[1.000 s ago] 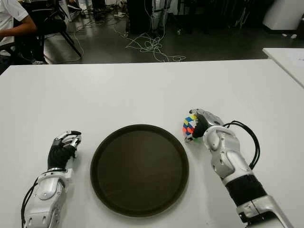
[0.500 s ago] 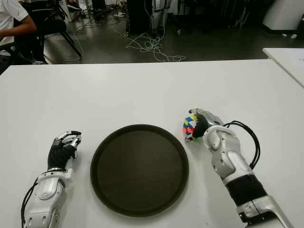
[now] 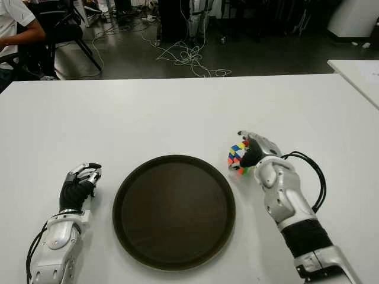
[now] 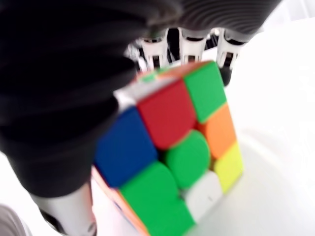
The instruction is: Pick up the Rubik's Cube and put it in the plate
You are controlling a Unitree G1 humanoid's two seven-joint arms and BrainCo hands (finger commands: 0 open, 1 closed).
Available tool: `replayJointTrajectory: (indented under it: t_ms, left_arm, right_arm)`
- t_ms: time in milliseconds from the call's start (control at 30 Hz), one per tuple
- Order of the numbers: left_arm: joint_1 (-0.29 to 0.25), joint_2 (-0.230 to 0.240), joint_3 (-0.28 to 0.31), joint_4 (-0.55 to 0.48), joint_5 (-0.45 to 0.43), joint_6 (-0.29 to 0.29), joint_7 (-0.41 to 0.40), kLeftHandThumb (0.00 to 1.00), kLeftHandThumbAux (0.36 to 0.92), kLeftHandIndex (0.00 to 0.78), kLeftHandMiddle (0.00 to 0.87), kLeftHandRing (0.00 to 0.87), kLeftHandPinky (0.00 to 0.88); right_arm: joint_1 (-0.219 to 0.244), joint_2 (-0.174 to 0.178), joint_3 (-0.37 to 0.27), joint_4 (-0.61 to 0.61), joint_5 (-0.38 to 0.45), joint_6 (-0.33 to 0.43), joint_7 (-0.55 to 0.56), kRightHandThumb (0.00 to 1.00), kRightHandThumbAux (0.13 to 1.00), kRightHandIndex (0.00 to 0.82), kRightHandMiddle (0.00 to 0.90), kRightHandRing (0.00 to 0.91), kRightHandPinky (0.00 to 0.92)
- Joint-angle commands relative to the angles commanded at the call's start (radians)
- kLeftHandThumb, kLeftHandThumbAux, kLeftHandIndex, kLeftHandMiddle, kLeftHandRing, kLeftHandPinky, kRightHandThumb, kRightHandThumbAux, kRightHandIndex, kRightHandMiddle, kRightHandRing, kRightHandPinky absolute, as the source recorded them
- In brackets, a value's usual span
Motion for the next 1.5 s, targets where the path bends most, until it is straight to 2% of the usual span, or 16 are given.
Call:
replayJointTrajectory:
  t_ms: [67,100,133,167,300,600,1500]
  left_arm:
    - [-0.001,-0.001,0.001,0.000,-0.003,0.004,-0.001,0.711,0.704,0.444,0.814,0.822,0.814]
    - [-0.001,-0.002,0.002,0.000,-0.005,0.007,-0.002,0.711,0.704,0.444,0.813,0.821,0.814]
    - [-0.001,-0.002,0.002,-0.001,-0.007,0.009,-0.003,0.711,0.705,0.444,0.813,0.820,0.812]
    - [-0.002,-0.003,0.002,-0.001,-0.007,0.009,-0.003,0.711,0.705,0.444,0.812,0.820,0.812]
    - [0.000,-0.004,0.002,-0.008,-0.007,0.014,-0.001,0.710,0.705,0.444,0.812,0.819,0.812]
    - [0.001,-0.004,0.002,-0.011,-0.002,0.017,0.003,0.711,0.704,0.444,0.818,0.825,0.818]
    - [0.001,-0.007,0.003,-0.017,-0.004,0.027,0.010,0.710,0.705,0.444,0.815,0.822,0.816]
  right_arm:
    - [0.004,0.010,-0.014,0.003,0.018,-0.012,-0.023,0.069,0.863,0.349,0.379,0.411,0.463]
    - [0.006,0.015,-0.021,0.005,0.027,-0.018,-0.035,0.191,0.838,0.364,0.423,0.452,0.496]
    - [0.007,0.019,-0.025,0.006,0.032,-0.022,-0.043,0.368,0.801,0.385,0.488,0.514,0.545]
    - [0.007,0.020,-0.027,0.007,0.036,-0.024,-0.047,0.482,0.777,0.399,0.530,0.553,0.576]
    - [0.008,0.028,-0.037,0.012,0.053,-0.032,-0.065,0.644,0.741,0.420,0.623,0.636,0.642]
    - [0.010,0.026,-0.037,0.012,0.068,-0.043,-0.084,0.687,0.732,0.426,0.683,0.695,0.714]
    - [0.011,0.021,-0.036,0.024,0.071,-0.075,-0.107,0.689,0.732,0.425,0.708,0.724,0.742]
